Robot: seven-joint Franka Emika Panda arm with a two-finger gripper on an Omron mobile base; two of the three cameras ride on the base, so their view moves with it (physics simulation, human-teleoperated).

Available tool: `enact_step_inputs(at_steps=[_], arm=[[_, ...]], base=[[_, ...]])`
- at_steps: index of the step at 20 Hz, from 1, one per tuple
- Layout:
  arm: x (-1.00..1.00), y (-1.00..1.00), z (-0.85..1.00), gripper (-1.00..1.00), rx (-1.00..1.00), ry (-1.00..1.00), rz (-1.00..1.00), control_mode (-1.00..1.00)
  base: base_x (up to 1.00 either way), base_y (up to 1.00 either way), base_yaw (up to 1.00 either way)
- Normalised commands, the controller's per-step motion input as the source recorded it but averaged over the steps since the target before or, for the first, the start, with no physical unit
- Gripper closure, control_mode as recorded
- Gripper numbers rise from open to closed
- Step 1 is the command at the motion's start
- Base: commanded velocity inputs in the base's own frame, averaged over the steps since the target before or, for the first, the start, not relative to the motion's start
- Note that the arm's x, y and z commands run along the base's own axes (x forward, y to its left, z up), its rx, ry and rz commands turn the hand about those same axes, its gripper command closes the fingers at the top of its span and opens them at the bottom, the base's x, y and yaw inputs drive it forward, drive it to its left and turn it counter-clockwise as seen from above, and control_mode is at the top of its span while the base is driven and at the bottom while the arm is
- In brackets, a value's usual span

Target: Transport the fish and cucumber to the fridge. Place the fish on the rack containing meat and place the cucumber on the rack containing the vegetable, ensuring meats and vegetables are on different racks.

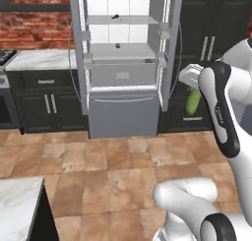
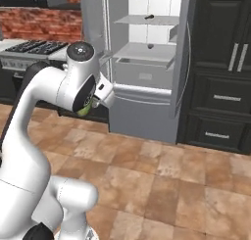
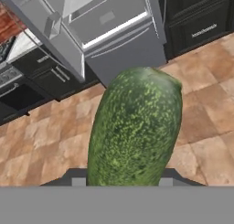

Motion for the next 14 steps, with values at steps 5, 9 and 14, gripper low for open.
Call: enact_step_inputs(at_steps=[5,9,14], arm=[[0.00,0.00,0.00,1.00,0.00,0.00,0.00,1.00],[0.00,0.00,0.00,1.00,0.00,0.00,0.00,1.00],[0.00,0.00,0.00,1.00,0.00,0.00,0.00,1.00]], base=[[1.00,0.04,-0.02],[1.00,0.29,-0.04],[1.00,0.63,-0.07]])
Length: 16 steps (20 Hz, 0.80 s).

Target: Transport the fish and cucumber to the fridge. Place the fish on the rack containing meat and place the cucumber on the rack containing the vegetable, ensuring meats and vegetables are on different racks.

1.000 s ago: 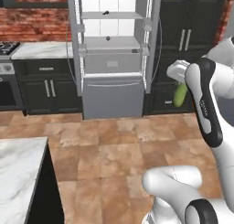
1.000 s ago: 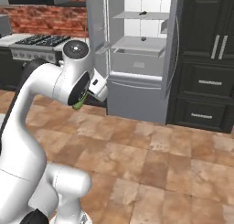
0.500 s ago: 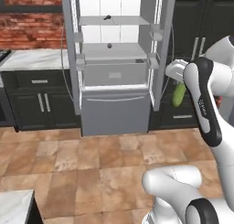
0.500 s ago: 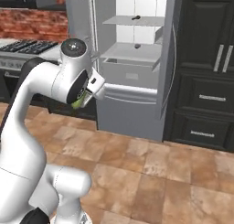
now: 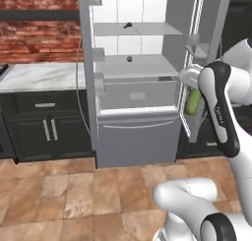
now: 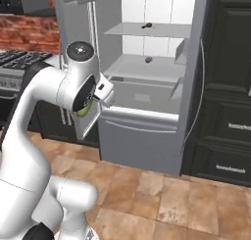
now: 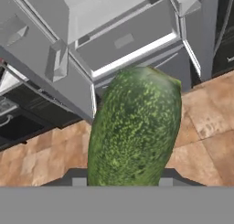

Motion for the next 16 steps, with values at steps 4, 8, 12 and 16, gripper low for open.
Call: enact_step_inputs(at_steps=[4,8,12,16], arm=[[0.00,0.00,0.00,1.00,0.00,0.00,0.00,1.00],[0.00,0.00,0.00,1.00,0.00,0.00,0.00,1.00],[0.00,0.00,0.00,1.00,0.00,0.00,0.00,1.00],[0.00,0.00,0.00,1.00,0.00,0.00,0.00,1.00]], base=[[1.00,0.00,-0.03],[1.00,-0.73,0.03],[1.00,0.04,-0.03],[1.00,0.13,-0.08]])
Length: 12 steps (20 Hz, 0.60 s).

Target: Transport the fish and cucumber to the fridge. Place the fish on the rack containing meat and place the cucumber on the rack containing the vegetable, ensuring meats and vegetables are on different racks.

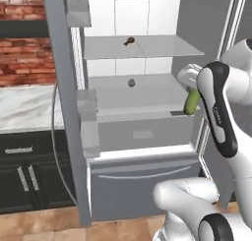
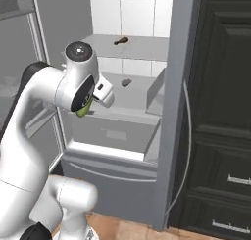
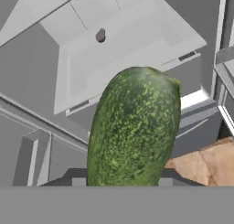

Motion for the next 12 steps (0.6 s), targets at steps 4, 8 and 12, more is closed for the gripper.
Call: enact_step_inputs(at_steps=[4,8,12], arm=[[0.00,0.00,0.00,1.00,0.00,0.00,0.00,1.00],[0.00,0.00,0.00,1.00,0.00,0.00,0.00,1.00],[0.00,0.00,0.00,1.00,0.00,0.00,0.00,1.00]], base=[[1.00,0.15,-0.10],[1.00,0.61,-0.21],[1.00,0.15,-0.24]])
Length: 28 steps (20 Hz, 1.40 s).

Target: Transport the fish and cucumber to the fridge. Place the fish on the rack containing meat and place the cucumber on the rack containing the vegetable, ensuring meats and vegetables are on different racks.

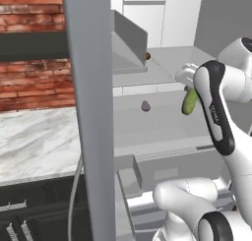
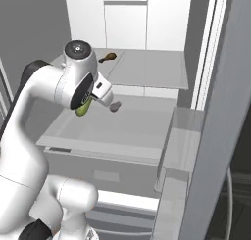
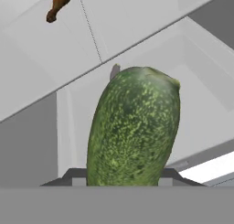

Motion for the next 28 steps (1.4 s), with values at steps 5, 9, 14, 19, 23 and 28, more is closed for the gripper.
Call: enact_step_inputs(at_steps=[5,9,14,19,23,28], arm=[[0.00,0.00,0.00,1.00,0.00,0.00,0.00,1.00],[0.00,0.00,0.00,1.00,0.00,0.00,0.00,1.00],[0.45,-0.40,-0.63,1.00,0.01,-0.09,0.10,-1.00],[0.70,-0.12,-1.00,1.00,0.01,-0.07,0.05,-1.00],[0.99,-0.03,-1.00,1.00,0.14,-0.07,0.00,-1.00],[1.00,-0.07,-0.90,1.00,0.12,0.04,0.00,-1.00]], base=[[0.91,-0.70,0.02],[0.89,-0.62,0.13],[0.16,-0.11,0.02],[0.00,0.00,0.00],[0.00,0.00,0.00],[0.00,0.00,0.00]])
